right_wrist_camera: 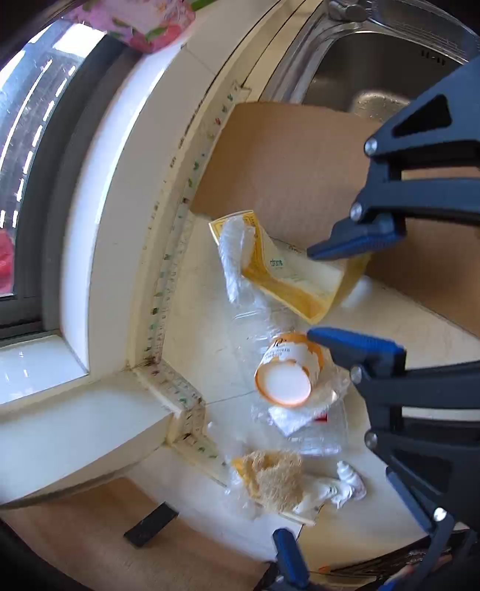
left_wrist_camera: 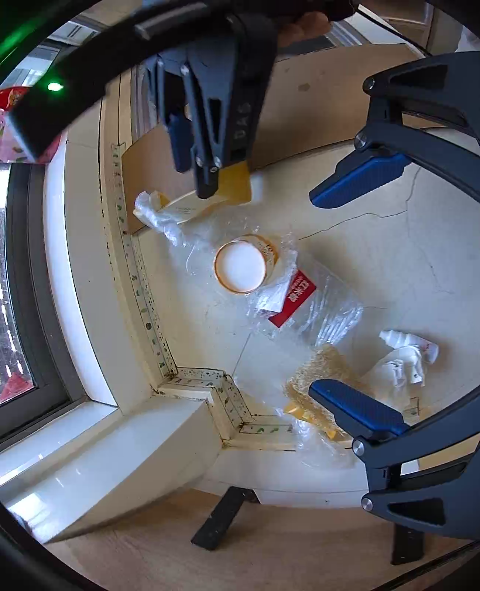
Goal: Collect trash
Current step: 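Grasp the yellow box with the right tool while the left grasps the round lid, then carry the yellow box and round lid down over the floor bin with both tools, then open both tools to drop the box and lid into the bin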
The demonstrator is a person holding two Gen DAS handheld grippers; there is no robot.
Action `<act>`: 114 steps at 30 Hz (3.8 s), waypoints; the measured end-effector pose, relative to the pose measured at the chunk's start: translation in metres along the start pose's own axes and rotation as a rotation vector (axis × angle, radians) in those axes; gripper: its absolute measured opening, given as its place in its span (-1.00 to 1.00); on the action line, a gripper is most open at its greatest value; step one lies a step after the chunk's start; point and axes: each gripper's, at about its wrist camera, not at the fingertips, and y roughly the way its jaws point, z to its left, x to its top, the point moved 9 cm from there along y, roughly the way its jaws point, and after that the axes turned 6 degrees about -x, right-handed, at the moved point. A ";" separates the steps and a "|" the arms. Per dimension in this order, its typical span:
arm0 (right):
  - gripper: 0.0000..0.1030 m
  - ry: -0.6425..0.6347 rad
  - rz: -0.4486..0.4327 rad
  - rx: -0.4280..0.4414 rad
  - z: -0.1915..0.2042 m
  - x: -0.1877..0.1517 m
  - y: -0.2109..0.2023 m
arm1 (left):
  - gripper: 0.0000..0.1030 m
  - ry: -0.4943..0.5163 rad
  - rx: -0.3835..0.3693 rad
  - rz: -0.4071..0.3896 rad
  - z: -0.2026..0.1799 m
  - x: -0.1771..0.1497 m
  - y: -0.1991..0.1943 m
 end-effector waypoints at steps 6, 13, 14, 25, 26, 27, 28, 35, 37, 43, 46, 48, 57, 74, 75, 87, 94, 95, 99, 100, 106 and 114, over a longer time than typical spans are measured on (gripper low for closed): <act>-0.73 -0.067 -0.060 0.090 0.003 0.001 -0.012 | 0.80 0.021 -0.041 0.013 -0.009 0.027 0.029; -0.75 -0.028 -0.085 0.205 -0.021 -0.014 -0.041 | 0.74 0.056 -0.067 0.047 -0.021 0.051 0.067; -0.75 -0.022 -0.087 0.216 -0.024 -0.018 -0.044 | 0.70 0.053 -0.072 0.053 -0.021 0.053 0.070; -0.75 0.031 -0.087 0.349 -0.035 -0.047 -0.058 | 0.35 -0.030 -0.105 0.137 -0.013 0.055 0.110; -0.75 0.033 -0.086 0.358 -0.035 -0.048 -0.057 | 0.35 -0.036 -0.105 0.142 -0.012 0.055 0.113; -0.75 0.034 -0.082 0.368 -0.034 -0.050 -0.057 | 0.35 -0.042 -0.105 0.146 -0.011 0.055 0.115; -0.75 0.039 -0.073 0.384 -0.033 -0.051 -0.056 | 0.34 -0.045 -0.106 0.149 -0.011 0.055 0.118; -0.77 0.161 0.027 0.564 -0.029 -0.059 -0.051 | -0.06 -0.097 -0.110 0.125 -0.006 0.059 0.128; -0.77 0.217 0.079 0.622 -0.027 -0.064 -0.045 | -0.06 -0.109 -0.110 0.112 -0.005 0.061 0.126; -0.77 0.286 0.177 0.726 -0.009 -0.080 -0.039 | -0.07 -0.108 -0.109 0.047 -0.009 0.061 0.100; -0.78 0.308 0.203 0.777 0.003 -0.087 -0.041 | -0.07 -0.109 -0.123 0.008 -0.013 0.056 0.078; -0.78 0.284 0.201 0.759 0.012 -0.093 -0.043 | -0.07 -0.110 -0.131 -0.015 -0.014 0.052 0.064; -0.78 0.104 0.111 0.626 0.053 -0.124 -0.084 | -0.07 -0.108 -0.166 -0.094 -0.026 -0.002 -0.013; -0.78 0.096 0.045 0.572 0.117 -0.222 -0.155 | -0.06 -0.121 -0.245 -0.130 -0.033 -0.173 -0.100; -0.78 0.093 0.047 0.567 0.122 -0.231 -0.158 | -0.06 -0.121 -0.251 -0.131 -0.035 -0.182 -0.103; -0.78 -0.074 0.089 0.550 0.181 -0.319 -0.177 | -0.06 -0.230 -0.270 -0.093 -0.060 -0.304 -0.122; -0.79 -0.206 0.144 0.541 0.200 -0.386 -0.155 | -0.06 -0.360 -0.241 -0.003 -0.083 -0.377 -0.096; -0.79 -0.210 0.155 0.540 0.201 -0.395 -0.149 | -0.06 -0.370 -0.237 0.015 -0.088 -0.387 -0.088; -0.79 -0.190 0.219 0.531 0.200 -0.441 -0.100 | -0.06 -0.398 -0.229 0.080 -0.108 -0.429 -0.049; -0.79 -0.177 0.234 0.520 0.199 -0.453 -0.081 | -0.06 -0.404 -0.221 0.087 -0.111 -0.438 -0.039; -0.80 -0.135 0.310 0.427 0.202 -0.511 0.036 | -0.06 -0.529 -0.239 0.136 -0.116 -0.498 0.064; -0.81 -0.113 0.346 0.365 0.218 -0.533 0.167 | -0.03 -0.641 -0.284 0.248 -0.107 -0.552 0.215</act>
